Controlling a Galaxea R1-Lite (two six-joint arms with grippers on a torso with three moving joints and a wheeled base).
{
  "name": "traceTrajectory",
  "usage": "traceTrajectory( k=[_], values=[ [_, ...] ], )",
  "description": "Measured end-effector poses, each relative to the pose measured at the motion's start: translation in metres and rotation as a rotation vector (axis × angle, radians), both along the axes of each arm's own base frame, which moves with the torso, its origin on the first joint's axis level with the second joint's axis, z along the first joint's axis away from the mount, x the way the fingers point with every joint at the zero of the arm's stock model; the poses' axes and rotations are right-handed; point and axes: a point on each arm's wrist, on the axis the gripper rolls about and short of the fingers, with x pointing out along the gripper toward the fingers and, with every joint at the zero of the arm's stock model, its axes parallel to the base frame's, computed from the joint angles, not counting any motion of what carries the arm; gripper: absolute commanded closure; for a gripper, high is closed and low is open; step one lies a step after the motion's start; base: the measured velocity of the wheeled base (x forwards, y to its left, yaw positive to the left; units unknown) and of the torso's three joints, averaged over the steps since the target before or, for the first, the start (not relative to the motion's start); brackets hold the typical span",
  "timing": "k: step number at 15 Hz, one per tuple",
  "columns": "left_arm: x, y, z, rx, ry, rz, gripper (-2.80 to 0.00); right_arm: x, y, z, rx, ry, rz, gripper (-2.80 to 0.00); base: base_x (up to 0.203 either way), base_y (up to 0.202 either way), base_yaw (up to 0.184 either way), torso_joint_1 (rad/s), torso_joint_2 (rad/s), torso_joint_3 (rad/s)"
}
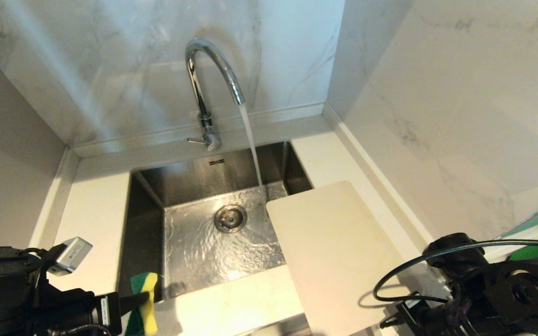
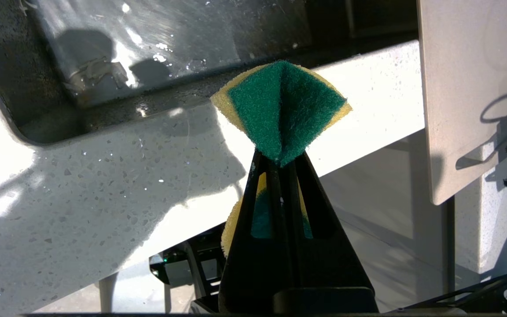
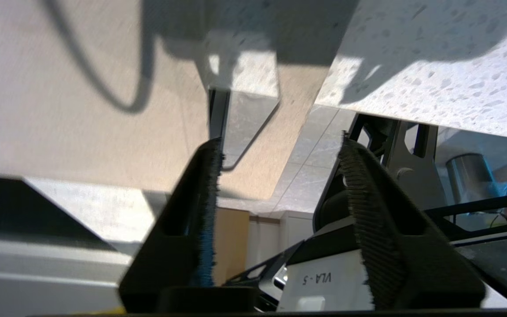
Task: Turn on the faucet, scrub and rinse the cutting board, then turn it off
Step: Put down the cutting board, then put down the cleaning cloth
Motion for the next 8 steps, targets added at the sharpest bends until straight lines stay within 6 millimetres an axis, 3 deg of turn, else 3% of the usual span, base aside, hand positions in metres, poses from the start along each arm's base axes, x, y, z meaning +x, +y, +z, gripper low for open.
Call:
traceTrajectory(
  k=[5,6,8],
  values=[
    [0.000,0.000,0.001,-0.001,-0.002,0.001,0.00,-0.008,-0.001,0.020,0.003,-0.095,0.013,-2.80,0.000,0.000,0.000,0.000,0.00,0.000],
    [0.000,0.000,0.001,-0.001,-0.003,0.002,0.00,-0.010,-0.001,0.027,0.003,-0.131,0.023,0.00,0.000,0.000,0.000,0.000,0.00,0.000],
    [0.000,0.000,0.001,-0.001,-0.004,0.002,0.00,-0.016,-0.003,0.043,-0.007,-0.184,0.035,0.00,0.000,0.000,0.000,0.000,0.00,0.000]
  ],
)
